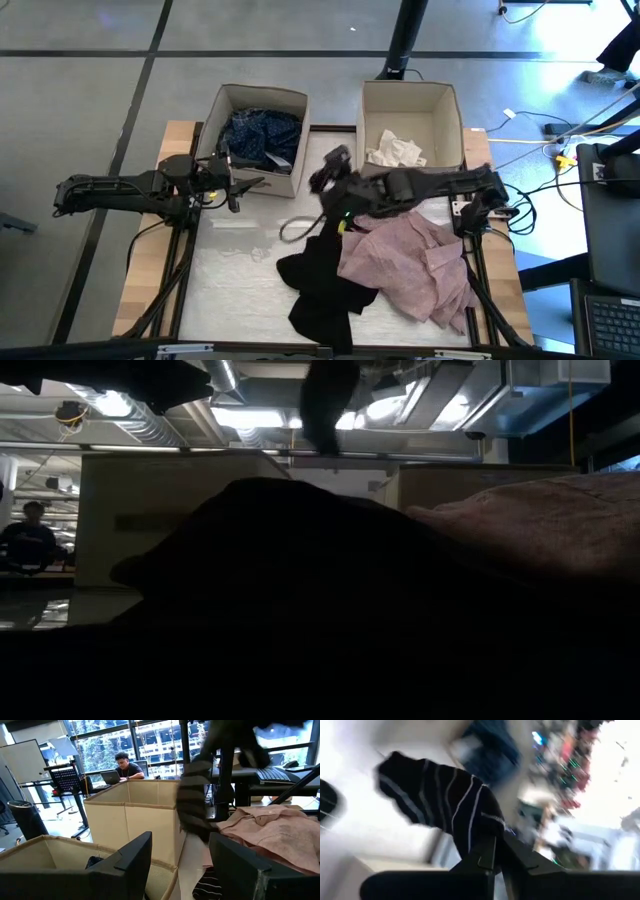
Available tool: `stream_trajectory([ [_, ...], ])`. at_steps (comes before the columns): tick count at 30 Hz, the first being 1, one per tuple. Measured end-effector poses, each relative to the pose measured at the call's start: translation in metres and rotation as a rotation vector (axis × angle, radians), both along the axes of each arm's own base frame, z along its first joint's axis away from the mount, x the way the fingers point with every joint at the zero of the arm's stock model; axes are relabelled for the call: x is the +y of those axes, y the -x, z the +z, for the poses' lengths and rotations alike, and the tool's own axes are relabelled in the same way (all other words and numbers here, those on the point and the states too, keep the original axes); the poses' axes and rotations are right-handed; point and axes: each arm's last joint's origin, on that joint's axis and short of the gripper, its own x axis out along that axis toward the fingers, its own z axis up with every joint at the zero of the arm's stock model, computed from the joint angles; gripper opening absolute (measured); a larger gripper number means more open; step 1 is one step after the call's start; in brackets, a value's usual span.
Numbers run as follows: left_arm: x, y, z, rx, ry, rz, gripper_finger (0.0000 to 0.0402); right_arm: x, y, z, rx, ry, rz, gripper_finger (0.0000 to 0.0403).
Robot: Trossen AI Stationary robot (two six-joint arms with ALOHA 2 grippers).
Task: Sort clothes
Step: Put the black sock into the right laundry organizer
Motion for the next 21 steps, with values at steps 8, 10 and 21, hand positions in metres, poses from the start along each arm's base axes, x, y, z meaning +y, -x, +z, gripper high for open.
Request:
stream_trajectory([
  [8,0.000,0.000,0.000,0.001,0.000,0.000,0.0189,-0.055,0.067,0.044,-0.059,0.010,-0.308,0.0023],
  [10,0.000,0.000,0.000,0.001,0.000,0.000,0.0189,-0.070,0.087,0.047,-0.047,-0.024,-0.407,0.0023],
  [21,0.000,0.000,0.000,0.001,0.002,0.000,0.0189,-0.135,0.136,0.026,-0.064,-0.231,-0.712,0.0023],
])
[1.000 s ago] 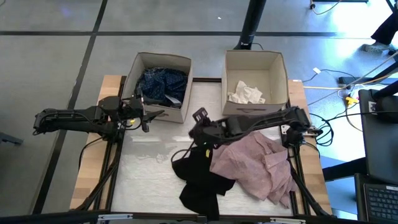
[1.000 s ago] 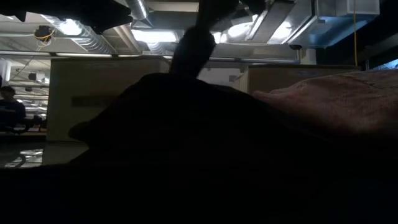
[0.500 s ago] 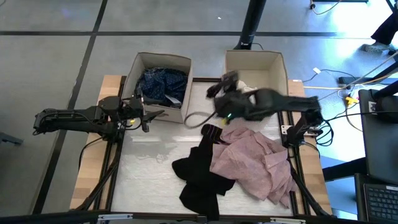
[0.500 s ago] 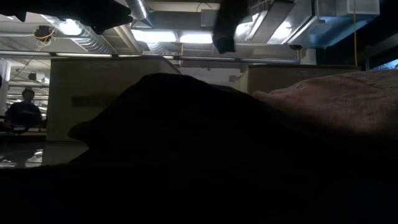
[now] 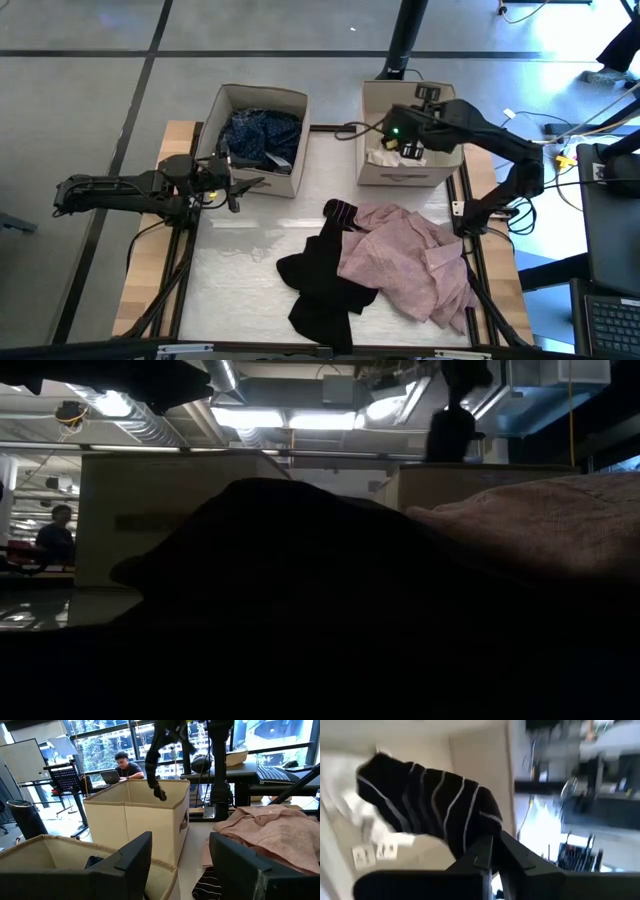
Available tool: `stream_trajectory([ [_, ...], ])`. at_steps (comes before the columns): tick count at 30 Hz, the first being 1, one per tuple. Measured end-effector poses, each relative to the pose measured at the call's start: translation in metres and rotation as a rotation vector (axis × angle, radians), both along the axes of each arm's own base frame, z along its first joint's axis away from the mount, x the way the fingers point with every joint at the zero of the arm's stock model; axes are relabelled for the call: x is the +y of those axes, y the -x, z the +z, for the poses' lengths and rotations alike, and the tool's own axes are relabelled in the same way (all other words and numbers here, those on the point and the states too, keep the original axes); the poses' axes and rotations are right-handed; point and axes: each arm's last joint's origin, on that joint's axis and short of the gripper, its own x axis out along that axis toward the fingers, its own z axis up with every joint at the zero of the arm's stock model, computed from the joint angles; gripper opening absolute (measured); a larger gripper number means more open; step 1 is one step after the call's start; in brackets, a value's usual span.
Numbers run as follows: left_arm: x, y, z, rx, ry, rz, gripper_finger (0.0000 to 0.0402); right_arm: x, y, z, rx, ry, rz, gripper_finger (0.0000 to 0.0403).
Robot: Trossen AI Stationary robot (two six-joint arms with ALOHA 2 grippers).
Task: Sort clothes
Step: Put the black sock into the right laundry organizer
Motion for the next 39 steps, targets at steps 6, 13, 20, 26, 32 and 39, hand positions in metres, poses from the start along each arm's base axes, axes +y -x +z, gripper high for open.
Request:
stream_trajectory([
  [6,0.000,0.000,0.000,0.000,0.000,0.000,0.0189,-0.024,0.005,-0.041,0.121,-0.035,-0.109,0.0024],
  [13,0.000,0.000,0.000,0.001,0.000,0.000,0.0189,-0.036,0.003,-0.077,0.187,-0.088,-0.126,0.0039],
  [20,0.000,0.000,0.000,0.001,0.000,0.000,0.0189,-0.035,0.004,-0.074,0.182,-0.099,-0.120,0.0150],
  [26,0.000,0.000,0.000,0.001,-0.001,0.000,0.0189,-0.032,-0.001,-0.061,0.042,-0.255,-0.066,0.0247],
  [32,0.000,0.000,0.000,-0.005,-0.002,0.000,0.0189,-0.007,-0.028,-0.055,-0.152,-0.387,0.159,0.0288],
  [39,0.000,0.000,0.000,-0.004,-0.002,0.000,0.0189,0.045,-0.069,-0.053,-0.283,-0.338,0.495,0.0291],
])
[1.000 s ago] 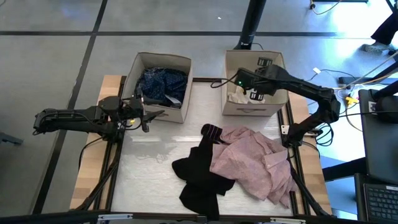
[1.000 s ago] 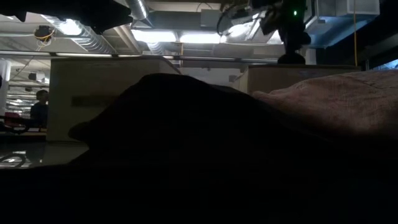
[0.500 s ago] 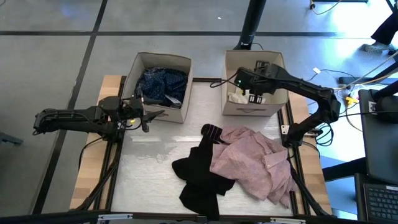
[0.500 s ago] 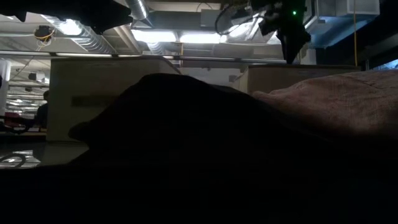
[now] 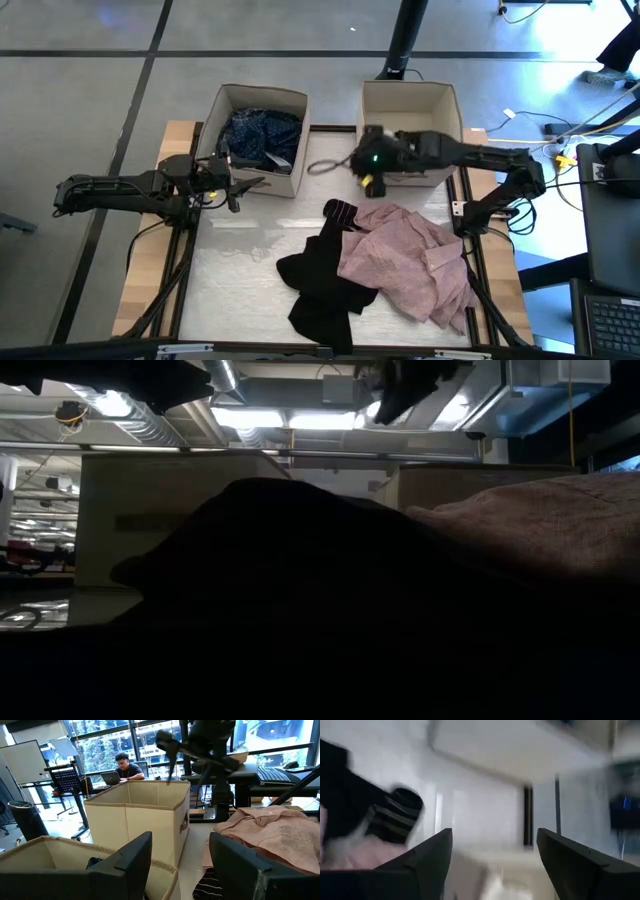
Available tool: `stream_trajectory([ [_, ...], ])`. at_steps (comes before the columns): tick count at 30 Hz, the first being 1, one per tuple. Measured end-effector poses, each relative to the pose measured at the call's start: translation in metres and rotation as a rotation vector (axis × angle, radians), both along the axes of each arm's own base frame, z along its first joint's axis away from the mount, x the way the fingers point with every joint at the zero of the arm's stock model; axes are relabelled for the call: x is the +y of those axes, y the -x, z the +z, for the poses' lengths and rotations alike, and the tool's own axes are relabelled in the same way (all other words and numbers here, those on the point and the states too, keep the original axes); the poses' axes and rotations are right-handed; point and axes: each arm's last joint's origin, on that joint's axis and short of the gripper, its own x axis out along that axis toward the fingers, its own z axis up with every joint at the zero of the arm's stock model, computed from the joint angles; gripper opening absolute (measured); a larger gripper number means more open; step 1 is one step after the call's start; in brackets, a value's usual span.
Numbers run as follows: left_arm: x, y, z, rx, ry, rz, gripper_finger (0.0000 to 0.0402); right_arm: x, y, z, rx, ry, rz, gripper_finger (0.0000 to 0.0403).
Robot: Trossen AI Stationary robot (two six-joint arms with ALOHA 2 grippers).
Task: Sort clothes
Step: Put the black sock into the right laundry organizer
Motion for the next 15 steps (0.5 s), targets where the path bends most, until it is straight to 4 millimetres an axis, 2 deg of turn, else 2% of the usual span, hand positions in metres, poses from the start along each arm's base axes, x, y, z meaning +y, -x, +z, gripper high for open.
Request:
stream_trajectory([
  [6,0.000,0.000,0.000,0.000,0.000,0.000,0.0189,0.028,-0.025,-0.030,0.052,0.015,0.136,0.0292],
  [15,0.000,0.000,0.000,0.000,0.000,0.000,0.0189,0.033,-0.066,-0.101,0.234,-0.020,0.177,0.0292],
])
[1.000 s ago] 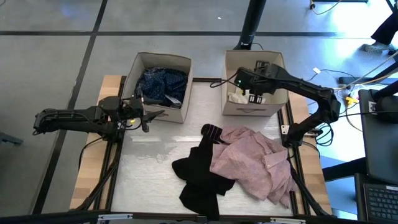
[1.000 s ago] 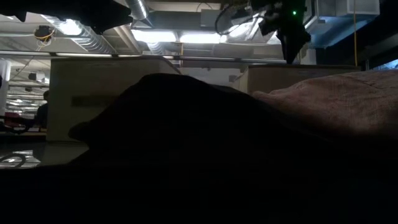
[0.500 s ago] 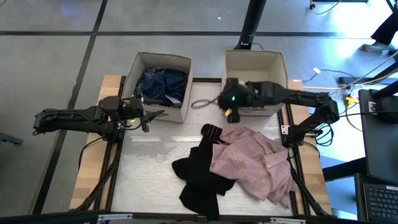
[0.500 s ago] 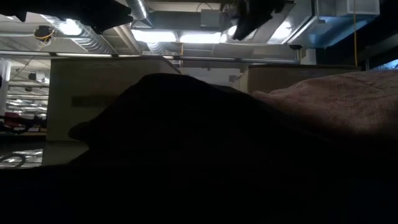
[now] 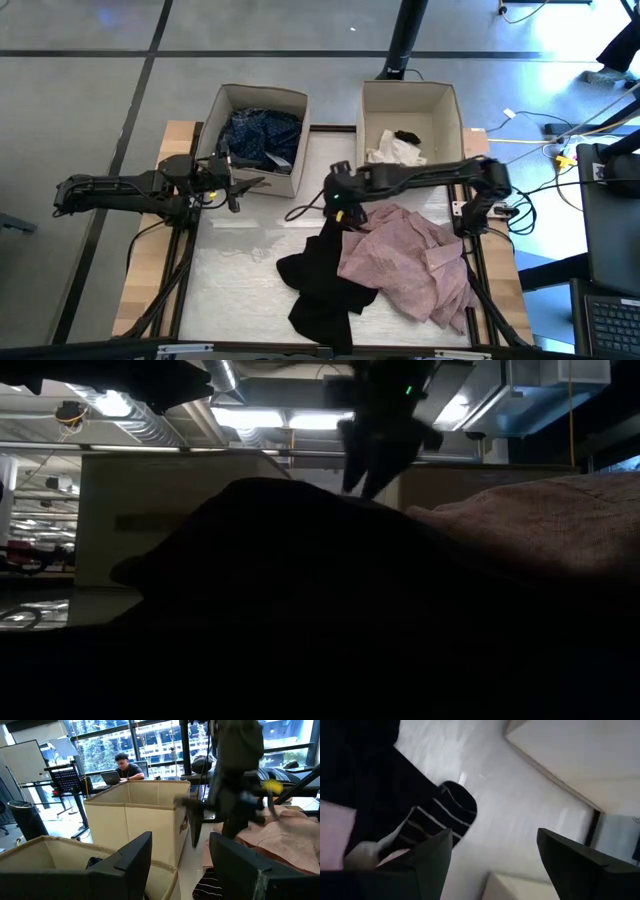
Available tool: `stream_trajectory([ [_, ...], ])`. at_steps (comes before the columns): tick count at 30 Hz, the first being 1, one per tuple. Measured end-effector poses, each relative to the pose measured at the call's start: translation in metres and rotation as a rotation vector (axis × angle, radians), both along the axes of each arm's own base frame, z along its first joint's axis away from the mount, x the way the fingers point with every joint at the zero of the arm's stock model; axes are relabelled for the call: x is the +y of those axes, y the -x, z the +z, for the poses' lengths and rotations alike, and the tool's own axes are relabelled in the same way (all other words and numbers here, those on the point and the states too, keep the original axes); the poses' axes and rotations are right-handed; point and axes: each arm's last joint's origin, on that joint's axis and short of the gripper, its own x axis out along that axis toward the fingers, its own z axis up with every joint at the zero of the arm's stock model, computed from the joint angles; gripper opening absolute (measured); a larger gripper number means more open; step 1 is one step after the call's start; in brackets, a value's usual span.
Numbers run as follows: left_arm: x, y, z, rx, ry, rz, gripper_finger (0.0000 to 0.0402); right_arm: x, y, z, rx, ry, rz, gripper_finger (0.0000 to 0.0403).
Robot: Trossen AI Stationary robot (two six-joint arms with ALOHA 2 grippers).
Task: Sort clothes
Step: Put the black sock into the right laundry organizer
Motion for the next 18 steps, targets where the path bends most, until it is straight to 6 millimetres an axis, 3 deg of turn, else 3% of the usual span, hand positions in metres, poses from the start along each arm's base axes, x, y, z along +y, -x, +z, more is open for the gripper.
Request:
stream_trajectory([
  [9,0.000,0.000,0.000,0.004,-0.005,0.000,0.0189,0.002,-0.027,-0.061,0.132,-0.044,0.054,0.0292],
  [18,0.000,0.000,0.000,0.003,-0.004,0.000,0.0189,0.002,-0.039,-0.105,0.209,-0.075,0.068,0.0283],
])
